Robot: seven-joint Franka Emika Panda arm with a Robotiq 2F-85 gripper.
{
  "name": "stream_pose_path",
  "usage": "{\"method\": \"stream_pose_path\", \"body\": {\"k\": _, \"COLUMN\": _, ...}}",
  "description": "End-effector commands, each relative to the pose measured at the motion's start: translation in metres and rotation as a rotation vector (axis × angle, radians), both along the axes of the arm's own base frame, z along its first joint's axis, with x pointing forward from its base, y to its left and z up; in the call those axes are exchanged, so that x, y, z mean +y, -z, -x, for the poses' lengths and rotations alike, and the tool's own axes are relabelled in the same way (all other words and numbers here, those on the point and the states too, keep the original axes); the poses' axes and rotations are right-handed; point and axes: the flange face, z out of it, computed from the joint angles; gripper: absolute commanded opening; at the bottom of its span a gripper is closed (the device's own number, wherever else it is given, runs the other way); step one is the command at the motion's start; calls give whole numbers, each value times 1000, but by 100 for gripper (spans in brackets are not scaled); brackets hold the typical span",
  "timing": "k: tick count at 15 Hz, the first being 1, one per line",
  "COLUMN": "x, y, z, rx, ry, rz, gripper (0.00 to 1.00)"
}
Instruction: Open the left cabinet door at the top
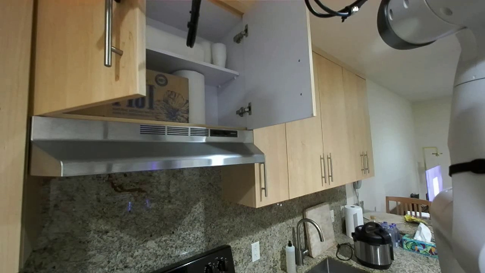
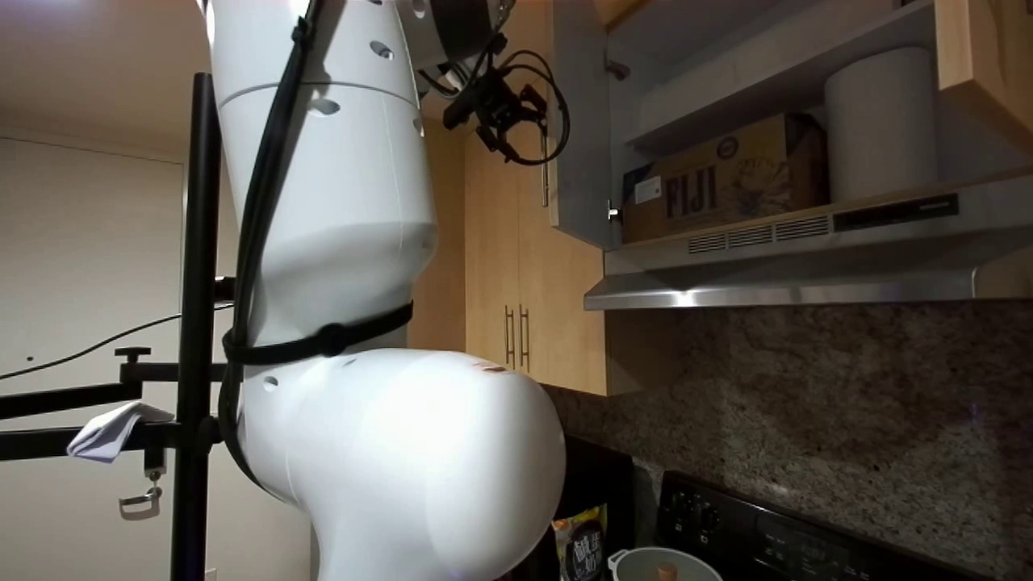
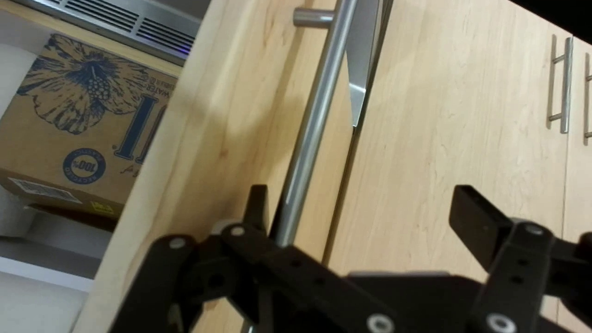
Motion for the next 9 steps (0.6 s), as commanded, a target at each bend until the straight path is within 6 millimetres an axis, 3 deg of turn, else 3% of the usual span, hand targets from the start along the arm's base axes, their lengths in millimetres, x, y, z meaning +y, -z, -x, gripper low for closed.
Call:
{"method": "stream_pose_path", "body": {"k": 1, "x": 1, "y": -52, "z": 39, "rx": -144, "ry": -58, "rz": -8, "gripper": 100}}
{"method": "stream_pose_path", "body": {"k": 3, "x": 6, "y": -60, "z": 56, "rx": -169, "ry": -73, "rz": -9, "gripper": 100}}
{"method": "stream_pose_path", "body": {"k": 9, "x": -19, "y": -144, "z": 115, "rx": -522, "ry": -75, "rz": -106, "gripper": 100}}
